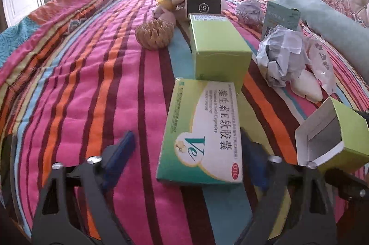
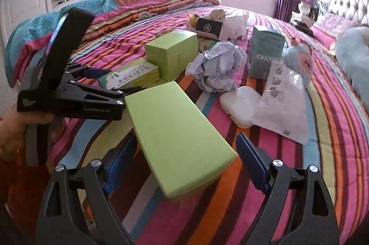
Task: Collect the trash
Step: 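Grasp green-white medicine box with left tool while right tool grasps green box, drop both in basket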
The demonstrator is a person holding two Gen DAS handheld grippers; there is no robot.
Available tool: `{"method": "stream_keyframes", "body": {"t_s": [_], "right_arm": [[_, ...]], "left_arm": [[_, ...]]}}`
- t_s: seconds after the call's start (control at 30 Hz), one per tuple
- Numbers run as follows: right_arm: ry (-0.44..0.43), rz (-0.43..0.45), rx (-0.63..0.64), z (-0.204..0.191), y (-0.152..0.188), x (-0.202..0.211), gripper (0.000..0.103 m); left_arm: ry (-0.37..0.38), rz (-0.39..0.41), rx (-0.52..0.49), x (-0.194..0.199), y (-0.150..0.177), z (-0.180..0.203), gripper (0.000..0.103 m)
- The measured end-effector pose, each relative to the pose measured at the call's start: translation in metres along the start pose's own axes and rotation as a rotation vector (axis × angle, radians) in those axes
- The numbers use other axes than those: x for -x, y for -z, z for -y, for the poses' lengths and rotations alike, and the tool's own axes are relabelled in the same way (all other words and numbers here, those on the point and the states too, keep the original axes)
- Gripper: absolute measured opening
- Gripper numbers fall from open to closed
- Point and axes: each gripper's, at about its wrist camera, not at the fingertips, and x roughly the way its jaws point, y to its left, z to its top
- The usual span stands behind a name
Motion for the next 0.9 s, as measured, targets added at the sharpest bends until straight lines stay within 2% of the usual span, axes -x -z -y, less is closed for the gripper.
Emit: {"method": "stream_keyframes", "body": {"t_s": [0.03,0.13,0.23,0.3,0.4,0.5,0.6,0.67,0.73,0.8,0.9], "right_arm": [[-0.016,-0.020,-0.020,0.000,0.000,-0.003,0.063],[-0.033,-0.036,-0.069,-0.001,0.003,0.004,0.055],[-0.079,-0.010,-0.121,0.001,0.010,0.022,0.054],[-0.083,0.011,-0.153,0.003,0.013,0.034,0.049],[-0.098,0.086,-0.200,0.002,0.025,0.076,0.048],[-0.117,0.147,-0.206,-0.007,0.045,0.118,0.048],[-0.140,0.160,-0.232,-0.023,0.073,0.152,0.048],[-0.130,0.125,-0.228,-0.037,0.097,0.167,0.048],[-0.133,0.050,-0.259,-0.048,0.124,0.169,0.048],[-0.142,-0.098,-0.318,-0.058,0.163,0.148,0.048],[-0.129,-0.312,-0.380,-0.068,0.215,0.099,0.048]], "left_arm": [[-0.014,0.001,-0.006,0.001,0.000,0.000,0.052],[0.001,-0.003,-0.023,0.007,0.001,-0.003,0.052],[0.011,0.012,-0.012,0.017,0.006,-0.009,0.052],[0.033,0.033,0.003,0.030,0.011,-0.013,0.052],[0.070,0.087,-0.009,0.063,0.025,-0.012,0.052],[0.140,0.132,-0.010,0.105,0.055,-0.009,0.052],[0.251,0.151,-0.010,0.150,0.102,0.001,0.052],[0.283,0.112,-0.054,0.171,0.142,0.017,0.052],[0.338,0.005,-0.090,0.172,0.183,0.034,0.052],[0.346,-0.091,-0.131,0.159,0.212,0.049,0.052],[0.339,-0.275,-0.161,0.115,0.257,0.074,0.052]]}}
